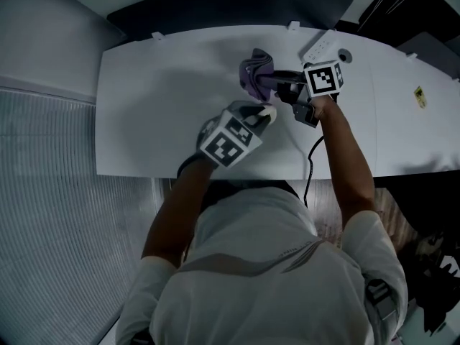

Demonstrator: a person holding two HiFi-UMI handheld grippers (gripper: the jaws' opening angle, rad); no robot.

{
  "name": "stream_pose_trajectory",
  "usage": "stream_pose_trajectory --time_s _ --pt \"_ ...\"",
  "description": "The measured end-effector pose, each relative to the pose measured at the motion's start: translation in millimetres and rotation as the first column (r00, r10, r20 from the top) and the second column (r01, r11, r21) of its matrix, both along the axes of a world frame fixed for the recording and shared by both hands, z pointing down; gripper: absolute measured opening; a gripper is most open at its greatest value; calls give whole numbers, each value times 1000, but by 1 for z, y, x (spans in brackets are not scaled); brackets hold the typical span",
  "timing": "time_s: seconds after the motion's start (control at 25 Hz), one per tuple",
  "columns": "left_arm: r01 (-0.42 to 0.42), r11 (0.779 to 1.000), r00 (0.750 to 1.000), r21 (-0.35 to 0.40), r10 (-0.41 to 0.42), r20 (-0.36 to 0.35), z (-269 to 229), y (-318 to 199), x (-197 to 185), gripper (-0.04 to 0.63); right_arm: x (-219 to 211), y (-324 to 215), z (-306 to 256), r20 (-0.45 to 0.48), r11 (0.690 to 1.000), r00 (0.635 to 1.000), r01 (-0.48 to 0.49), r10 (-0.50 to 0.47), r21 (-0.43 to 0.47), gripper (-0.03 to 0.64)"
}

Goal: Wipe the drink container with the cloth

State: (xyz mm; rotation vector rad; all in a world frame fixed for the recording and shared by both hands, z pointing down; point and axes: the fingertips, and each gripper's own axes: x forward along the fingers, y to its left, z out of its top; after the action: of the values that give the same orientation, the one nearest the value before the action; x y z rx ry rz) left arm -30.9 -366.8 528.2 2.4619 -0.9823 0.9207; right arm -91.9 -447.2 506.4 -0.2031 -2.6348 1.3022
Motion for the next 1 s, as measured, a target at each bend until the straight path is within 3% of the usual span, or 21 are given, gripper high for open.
stream_pose_trajectory --time_s 0.2,0.4,0.56,0.72,0.88,0.92,1.0 --pt "-3 1000 1000 -3 3 1 1 0 0 78 -11 16 38 -135 987 977 161 -163 -30 97" --pt "-13 1000 1000 2 13 1 -1 0 2 80 -10 27 52 -57 947 950 298 -306 -118 97" --pt "-7 1000 1000 8 7 -4 0 -1 2 80 -10 25 83 -155 944 935 297 -318 -145 97" --pt "0 1000 1000 21 0 -14 0 -2 0 80 -4 20 123 -326 944 887 286 -326 -167 97" --pt "0 998 1000 58 1 -17 -1 -3 -1 77 9 13 164 -546 954 788 291 -285 -77 97" --pt "4 998 1000 67 -2 -19 -2 -3 -1 77 12 12 171 -577 956 773 290 -265 -51 97" --pt "11 997 1000 80 -9 -26 -3 -2 -1 77 15 11 173 -581 964 781 263 -229 -27 97"
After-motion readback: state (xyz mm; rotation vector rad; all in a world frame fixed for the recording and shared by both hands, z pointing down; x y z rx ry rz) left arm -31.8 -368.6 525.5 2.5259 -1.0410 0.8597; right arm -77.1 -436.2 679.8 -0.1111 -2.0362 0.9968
